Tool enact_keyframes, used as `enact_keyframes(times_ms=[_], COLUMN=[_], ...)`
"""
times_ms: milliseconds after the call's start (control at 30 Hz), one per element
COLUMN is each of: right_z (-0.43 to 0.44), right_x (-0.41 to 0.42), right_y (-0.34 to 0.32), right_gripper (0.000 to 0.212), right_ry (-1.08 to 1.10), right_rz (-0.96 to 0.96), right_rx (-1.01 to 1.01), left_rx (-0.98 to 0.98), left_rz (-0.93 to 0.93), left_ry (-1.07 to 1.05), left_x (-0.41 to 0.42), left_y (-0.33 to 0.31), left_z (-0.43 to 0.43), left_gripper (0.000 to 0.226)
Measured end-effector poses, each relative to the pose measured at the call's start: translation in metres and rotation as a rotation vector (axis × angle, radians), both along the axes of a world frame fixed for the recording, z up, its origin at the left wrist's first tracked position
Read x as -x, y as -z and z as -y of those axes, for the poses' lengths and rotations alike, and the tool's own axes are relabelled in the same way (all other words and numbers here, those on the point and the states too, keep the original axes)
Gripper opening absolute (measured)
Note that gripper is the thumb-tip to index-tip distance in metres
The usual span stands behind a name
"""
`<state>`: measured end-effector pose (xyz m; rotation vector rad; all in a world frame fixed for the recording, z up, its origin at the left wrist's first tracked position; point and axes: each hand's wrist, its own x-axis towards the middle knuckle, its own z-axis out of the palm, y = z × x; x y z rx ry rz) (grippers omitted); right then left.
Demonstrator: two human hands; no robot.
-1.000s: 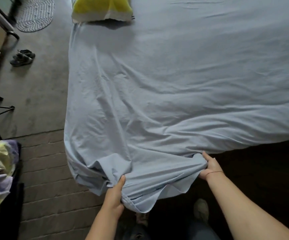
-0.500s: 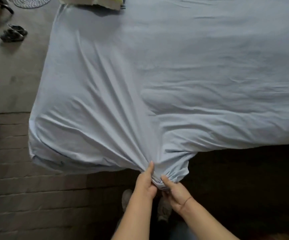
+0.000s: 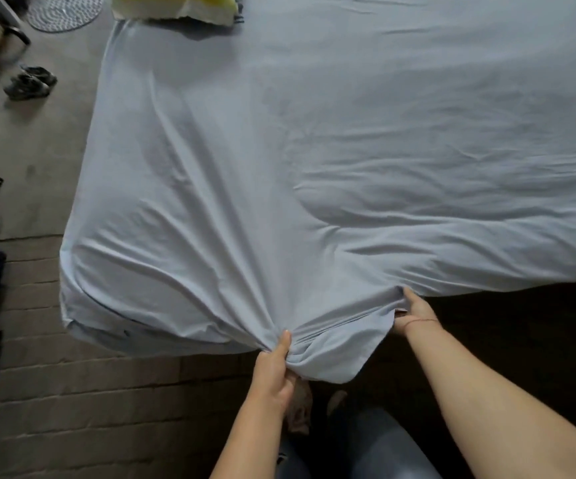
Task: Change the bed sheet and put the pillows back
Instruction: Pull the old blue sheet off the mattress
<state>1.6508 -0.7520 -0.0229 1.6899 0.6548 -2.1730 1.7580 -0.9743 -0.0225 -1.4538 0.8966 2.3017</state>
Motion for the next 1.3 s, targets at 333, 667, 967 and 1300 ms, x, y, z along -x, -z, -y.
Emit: enact_keyframes(times_ms=[333,667,967,1300], right_z=[-0.162,-0.223,-0.243,-0.241], right_x=[0.003,-0.003,-0.03,0.02], right_y=[-0.018,0.003,0.022,-0.006], right_gripper=[0.033,0.068,0.111,0.068], right_ry=[0.201,0.084,-0.2,-0.058], right_rz=[-0.169,-0.37,-0.248,-0.185], right_rx=[-0.189,-0.091,0.071,0.185], left_rx=[0.09,-0.115,-0.329,-0.089], left_rz=[0.049,0.071,0.06,0.073], left_ry=[-0.041,-0.041,-0.062,-0.24], left_x=[0.01,0.04,0.078,0.092], left_y=[0.015,0.004,-0.021,-0.007], left_z=[-0.018,-0.208,-0.364,-0.345], left_gripper=[0.021,0.056,0.036,0.029])
